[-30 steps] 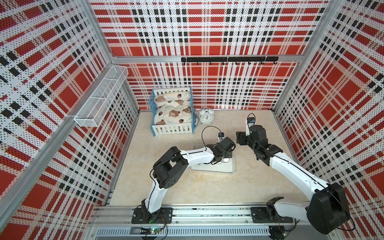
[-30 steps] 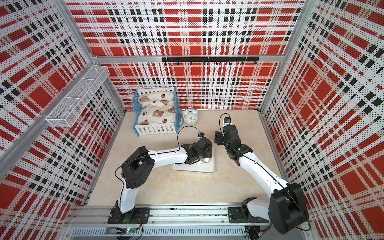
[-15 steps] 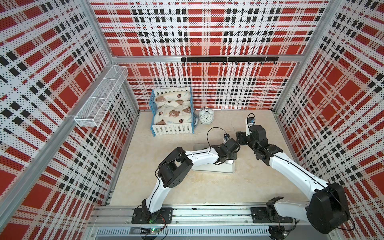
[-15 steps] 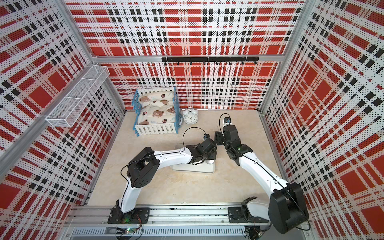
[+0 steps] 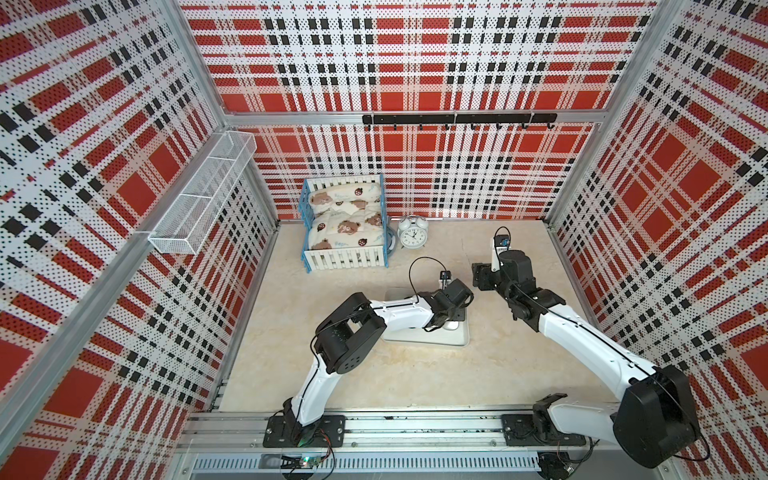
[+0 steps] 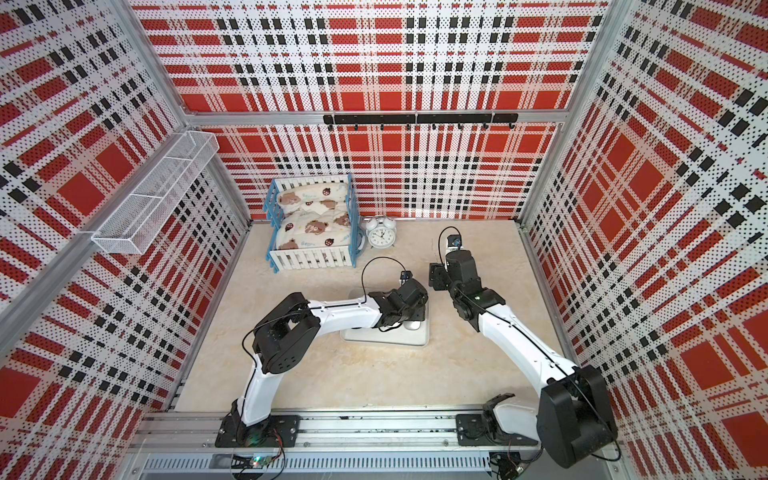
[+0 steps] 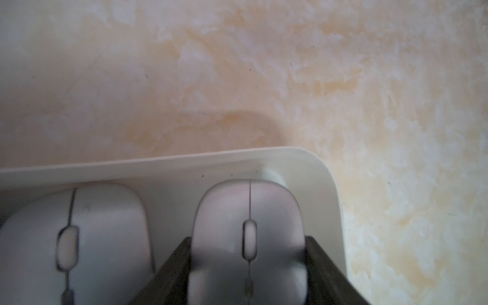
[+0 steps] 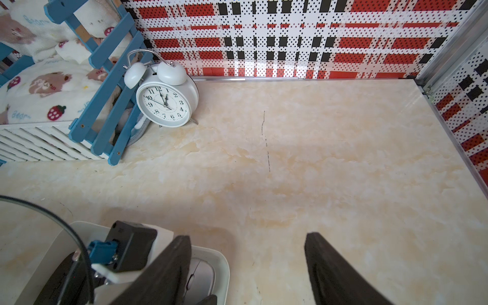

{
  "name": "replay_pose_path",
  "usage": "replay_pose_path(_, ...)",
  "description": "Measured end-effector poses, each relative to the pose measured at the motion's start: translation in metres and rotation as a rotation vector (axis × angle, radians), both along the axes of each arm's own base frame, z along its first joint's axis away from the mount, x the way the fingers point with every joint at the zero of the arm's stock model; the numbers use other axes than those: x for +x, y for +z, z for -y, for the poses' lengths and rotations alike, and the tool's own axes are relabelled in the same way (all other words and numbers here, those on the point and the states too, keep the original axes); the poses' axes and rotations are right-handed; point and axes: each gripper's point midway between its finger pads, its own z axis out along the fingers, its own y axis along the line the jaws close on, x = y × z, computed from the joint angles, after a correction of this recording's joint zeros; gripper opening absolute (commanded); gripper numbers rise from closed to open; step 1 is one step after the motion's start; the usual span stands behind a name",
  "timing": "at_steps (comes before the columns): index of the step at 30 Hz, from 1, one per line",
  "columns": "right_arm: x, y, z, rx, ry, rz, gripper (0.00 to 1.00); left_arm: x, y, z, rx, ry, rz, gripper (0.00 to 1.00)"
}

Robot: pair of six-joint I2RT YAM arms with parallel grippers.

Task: Put the mouse in the storage box
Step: Place the mouse in the storage box.

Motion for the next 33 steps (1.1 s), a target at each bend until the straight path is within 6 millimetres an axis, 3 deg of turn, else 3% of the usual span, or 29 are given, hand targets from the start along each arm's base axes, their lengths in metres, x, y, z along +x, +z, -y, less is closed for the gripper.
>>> replay_pose_path(33, 0.0013, -0.0024, -0.0005, -0.003, 0.001, -0.004, 0.75, 0.0049, 0.0076, -0.0021, 0.006, 0.017, 0.031, 0.72)
